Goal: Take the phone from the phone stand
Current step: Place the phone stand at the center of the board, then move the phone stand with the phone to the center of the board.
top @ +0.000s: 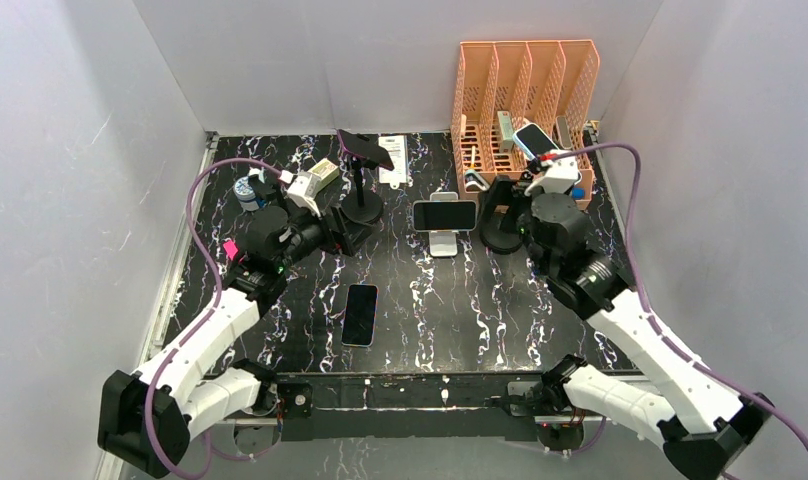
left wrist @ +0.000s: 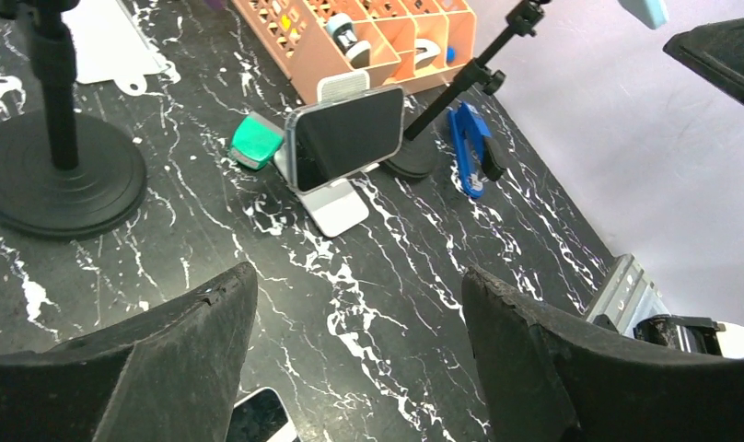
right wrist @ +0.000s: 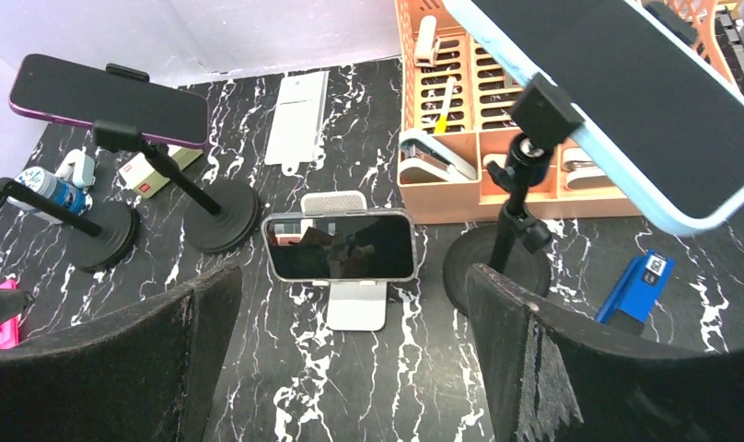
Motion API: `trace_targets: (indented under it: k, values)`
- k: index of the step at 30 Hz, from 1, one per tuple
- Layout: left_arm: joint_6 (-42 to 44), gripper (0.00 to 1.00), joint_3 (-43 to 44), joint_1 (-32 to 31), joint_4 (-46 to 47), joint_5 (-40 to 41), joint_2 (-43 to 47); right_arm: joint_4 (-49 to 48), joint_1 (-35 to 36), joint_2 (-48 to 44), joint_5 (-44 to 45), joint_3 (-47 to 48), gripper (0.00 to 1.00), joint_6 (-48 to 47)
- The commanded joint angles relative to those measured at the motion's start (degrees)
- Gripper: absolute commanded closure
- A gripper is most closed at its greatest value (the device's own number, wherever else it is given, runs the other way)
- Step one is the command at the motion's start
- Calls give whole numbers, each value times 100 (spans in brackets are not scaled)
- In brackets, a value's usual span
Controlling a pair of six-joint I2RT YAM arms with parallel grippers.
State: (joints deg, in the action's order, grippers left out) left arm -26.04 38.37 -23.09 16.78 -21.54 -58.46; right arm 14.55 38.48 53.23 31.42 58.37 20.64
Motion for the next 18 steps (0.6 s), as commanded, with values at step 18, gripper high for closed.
trace_targets:
  k: [18]
  values:
    - [705,23,74,-834,-365,593,625,1052,-944,223,-311,1653,1,-30]
